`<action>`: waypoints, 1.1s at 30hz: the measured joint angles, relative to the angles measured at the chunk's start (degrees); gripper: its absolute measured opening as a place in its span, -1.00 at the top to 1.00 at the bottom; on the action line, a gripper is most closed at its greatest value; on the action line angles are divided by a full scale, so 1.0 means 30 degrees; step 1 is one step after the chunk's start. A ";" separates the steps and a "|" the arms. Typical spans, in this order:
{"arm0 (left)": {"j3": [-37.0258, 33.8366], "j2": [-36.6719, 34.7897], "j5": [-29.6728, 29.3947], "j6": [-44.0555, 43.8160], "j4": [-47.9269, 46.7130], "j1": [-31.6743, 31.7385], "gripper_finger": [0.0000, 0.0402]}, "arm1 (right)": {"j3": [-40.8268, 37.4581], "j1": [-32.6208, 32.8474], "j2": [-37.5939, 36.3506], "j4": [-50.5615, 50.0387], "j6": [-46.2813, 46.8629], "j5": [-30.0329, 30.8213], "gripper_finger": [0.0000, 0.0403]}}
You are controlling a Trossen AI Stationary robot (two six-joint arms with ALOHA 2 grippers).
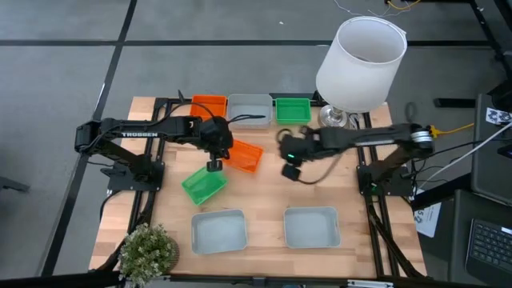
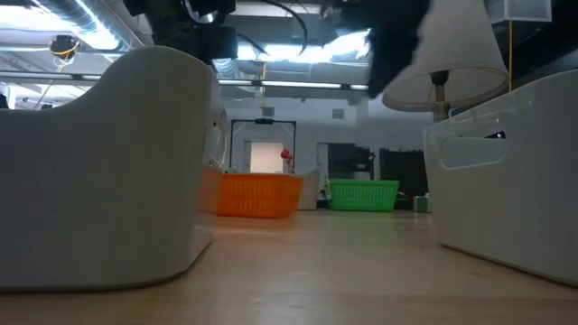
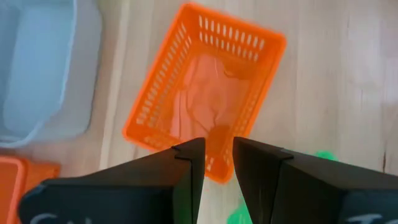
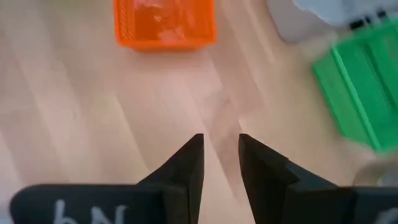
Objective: Stack baskets by color
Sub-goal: Stack the bottom orange bin on the orange bin
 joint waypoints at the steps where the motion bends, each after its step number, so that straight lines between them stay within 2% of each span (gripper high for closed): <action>1: 0.0000 0.0000 0.0034 -0.0009 0.0377 0.0000 0.62 | -0.0822 0.0334 -0.0921 -0.0058 0.0757 0.0351 0.51; 7: 0.0000 0.0000 0.0036 -0.0033 0.3244 0.0000 0.62 | -0.6388 0.2422 -0.6634 0.2114 0.5376 0.2740 0.51; 12: 0.0000 0.0000 0.0037 0.0090 0.5023 -0.0044 0.62 | -1.0262 0.3539 -1.0087 0.4959 0.7494 0.2704 0.51; 16: 0.0036 0.0335 0.0031 -0.0364 0.6272 0.0360 0.62 | -1.2271 0.4011 -1.1848 0.7083 0.7397 0.2726 0.51; 23: 0.0704 0.3592 0.2139 0.0366 0.5947 0.1983 0.62 | -1.3434 0.4025 -1.3515 1.0333 0.4972 0.3473 0.51; 30: 0.4535 0.7729 0.1790 0.3175 0.4964 0.2616 0.62 | -1.3434 0.4025 -1.3660 1.1699 0.3771 0.3398 0.51; 33: 0.6179 0.8889 0.0411 0.3559 0.3118 0.2423 0.62 | -1.3434 0.4025 -1.3652 1.1241 0.3752 0.3035 0.51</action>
